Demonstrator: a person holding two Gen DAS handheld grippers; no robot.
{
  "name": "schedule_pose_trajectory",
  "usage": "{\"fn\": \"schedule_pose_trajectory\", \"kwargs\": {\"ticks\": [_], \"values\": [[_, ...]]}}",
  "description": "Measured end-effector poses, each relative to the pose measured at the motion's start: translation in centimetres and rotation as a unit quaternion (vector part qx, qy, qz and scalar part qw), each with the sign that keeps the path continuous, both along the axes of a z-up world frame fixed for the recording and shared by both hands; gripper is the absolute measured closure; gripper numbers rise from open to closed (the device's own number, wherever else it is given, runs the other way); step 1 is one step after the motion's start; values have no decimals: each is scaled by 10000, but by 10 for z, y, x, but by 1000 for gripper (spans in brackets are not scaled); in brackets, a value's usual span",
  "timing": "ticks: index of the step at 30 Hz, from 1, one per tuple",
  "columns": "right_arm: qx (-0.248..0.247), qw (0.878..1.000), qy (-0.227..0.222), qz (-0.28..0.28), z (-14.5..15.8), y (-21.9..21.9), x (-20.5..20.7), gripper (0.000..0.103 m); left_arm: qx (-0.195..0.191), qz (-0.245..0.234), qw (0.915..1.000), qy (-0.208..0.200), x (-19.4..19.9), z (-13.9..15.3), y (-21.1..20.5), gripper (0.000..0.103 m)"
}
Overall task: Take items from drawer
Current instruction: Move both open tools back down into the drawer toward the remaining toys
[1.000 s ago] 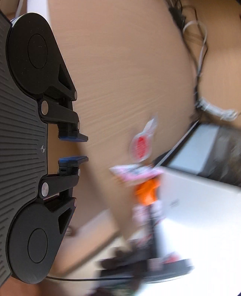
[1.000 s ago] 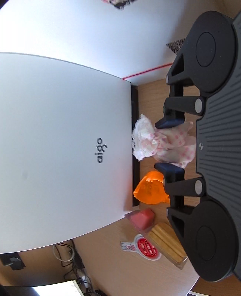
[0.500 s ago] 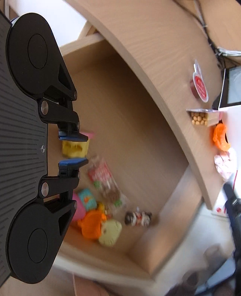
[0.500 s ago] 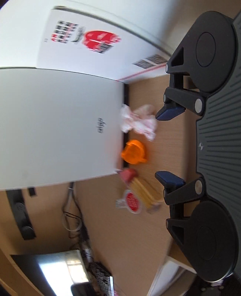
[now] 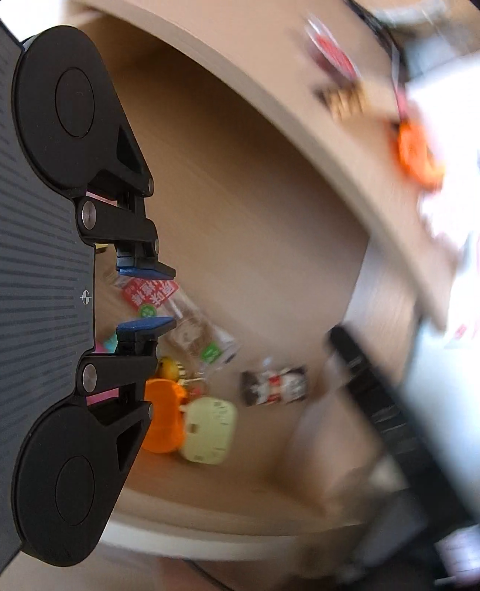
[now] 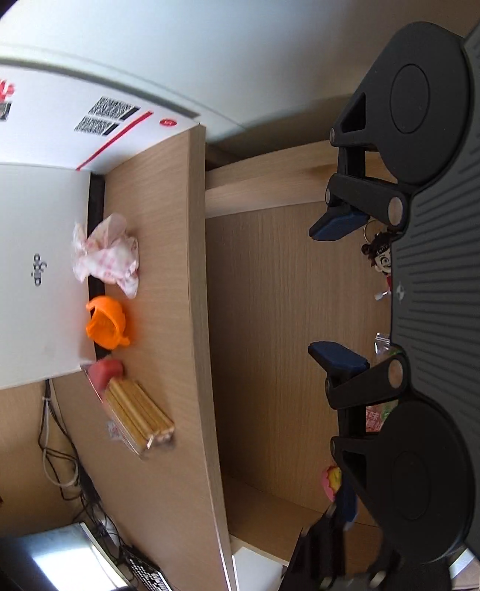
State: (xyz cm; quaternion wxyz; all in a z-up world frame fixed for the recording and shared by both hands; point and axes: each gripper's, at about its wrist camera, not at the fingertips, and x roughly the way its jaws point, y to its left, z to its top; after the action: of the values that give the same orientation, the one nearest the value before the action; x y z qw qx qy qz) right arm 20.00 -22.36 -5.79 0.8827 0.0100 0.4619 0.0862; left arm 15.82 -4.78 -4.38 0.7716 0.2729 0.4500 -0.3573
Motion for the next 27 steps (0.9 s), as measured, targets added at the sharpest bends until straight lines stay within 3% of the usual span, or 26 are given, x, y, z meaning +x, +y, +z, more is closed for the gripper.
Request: {"fn": "schedule_pose_trajectory", "kwargs": {"ticks": [4,8,14,27], "values": [[-24,10000,-66,-24,1,-4,-2,42,472,-936,9945,-82,0,-13,-8,78],[33,9999,122,2,-7,-6,-1,42,912,-1197,9886,-76,4,-33,-14,77],[-3,9997,231,0,-16,-10,-1,42,566,-992,9934,108,14,-35,-19,80],[45,9990,432,-92,-29,-15,-1,42,227,-1169,9920,418,17,-33,-18,75]]}}
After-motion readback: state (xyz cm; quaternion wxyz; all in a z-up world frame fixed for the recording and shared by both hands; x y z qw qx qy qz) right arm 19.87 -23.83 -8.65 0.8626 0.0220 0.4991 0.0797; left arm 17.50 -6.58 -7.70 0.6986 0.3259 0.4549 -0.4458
